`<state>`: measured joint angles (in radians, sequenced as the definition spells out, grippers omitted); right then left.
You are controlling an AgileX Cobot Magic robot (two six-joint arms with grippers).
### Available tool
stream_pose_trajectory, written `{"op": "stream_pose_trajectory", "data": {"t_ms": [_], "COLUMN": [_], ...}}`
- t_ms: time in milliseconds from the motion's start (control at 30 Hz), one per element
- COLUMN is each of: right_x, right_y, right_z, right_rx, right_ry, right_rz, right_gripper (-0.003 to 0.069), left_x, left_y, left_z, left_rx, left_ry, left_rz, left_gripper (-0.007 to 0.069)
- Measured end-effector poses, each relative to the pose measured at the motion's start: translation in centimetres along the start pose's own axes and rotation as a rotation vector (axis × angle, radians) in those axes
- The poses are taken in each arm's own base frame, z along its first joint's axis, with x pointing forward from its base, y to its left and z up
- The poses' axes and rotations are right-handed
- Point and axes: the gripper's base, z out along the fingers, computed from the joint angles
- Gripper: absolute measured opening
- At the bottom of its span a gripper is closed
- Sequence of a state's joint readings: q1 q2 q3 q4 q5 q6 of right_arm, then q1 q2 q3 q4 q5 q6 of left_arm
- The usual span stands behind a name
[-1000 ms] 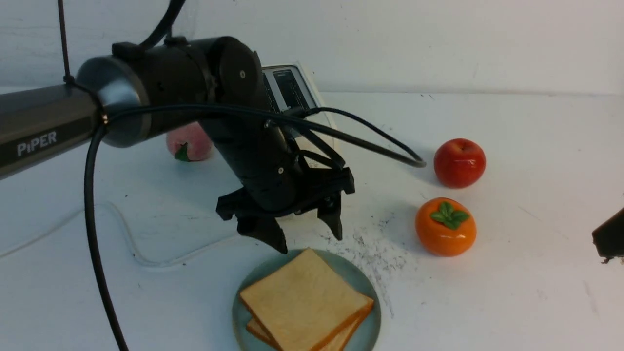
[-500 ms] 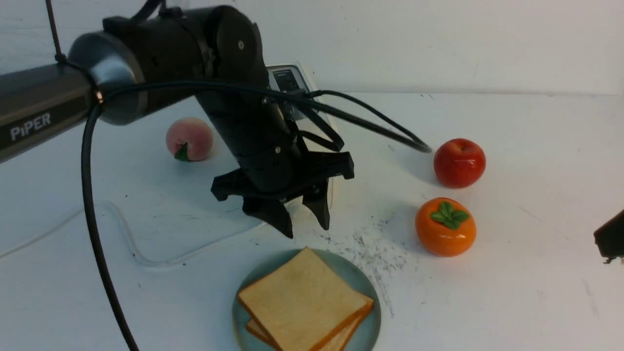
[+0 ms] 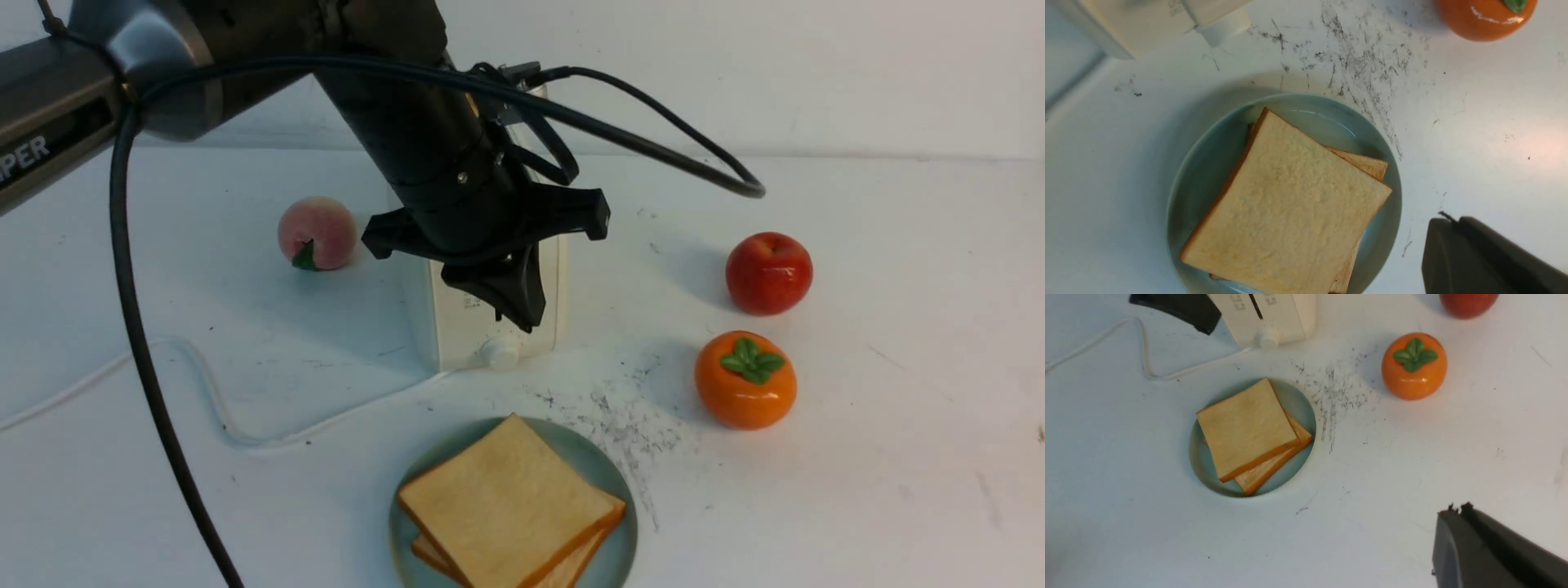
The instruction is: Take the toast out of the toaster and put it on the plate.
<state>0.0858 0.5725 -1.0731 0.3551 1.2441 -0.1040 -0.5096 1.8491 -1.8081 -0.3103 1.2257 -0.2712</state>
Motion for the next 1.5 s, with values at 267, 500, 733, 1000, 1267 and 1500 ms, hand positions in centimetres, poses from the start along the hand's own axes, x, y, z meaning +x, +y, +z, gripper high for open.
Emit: {"op": "stream_pose_trajectory", "data": {"t_ms": [267, 500, 733, 1000, 1267, 1500], "right_x": [7.0, 9.6, 11.7, 14.4, 15.2, 17.2], "right_y": [-2.5, -5.0, -5.8, -6.4, -6.3, -6.7], "right_z": [3.0, 7.5, 9.7, 11.6, 11.8, 12.3], "right_rx": [0.111, 0.190, 0.205, 0.206, 0.194, 0.215], "right_ry": [-0.390, -0.483, -0.422, -0.287, -0.203, -0.219], "right_rz": [0.005, 0.025, 0.050, 0.077, 0.086, 0.055], "right_gripper": [-0.0016, -0.0013, -0.0008, -0.0001, 0.0005, 0.0008], "left_x": [0.0, 0.0, 0.1, 0.1, 0.1, 0.1], "left_y": [0.0, 0.0, 0.1, 0.1, 0.1, 0.1], "left_z": [0.0, 0.0, 0.0, 0.0, 0.0, 0.0], "left_rx": [0.000, -0.001, -0.004, -0.006, -0.007, -0.008], "left_ry": [-0.001, -0.002, 0.009, 0.010, 0.012, 0.013], "left_rz": [-0.001, -0.001, 0.000, 0.000, 0.000, 0.000], "left_gripper": [-0.0014, -0.0014, -0.0014, -0.0014, -0.0014, -0.0014]}}
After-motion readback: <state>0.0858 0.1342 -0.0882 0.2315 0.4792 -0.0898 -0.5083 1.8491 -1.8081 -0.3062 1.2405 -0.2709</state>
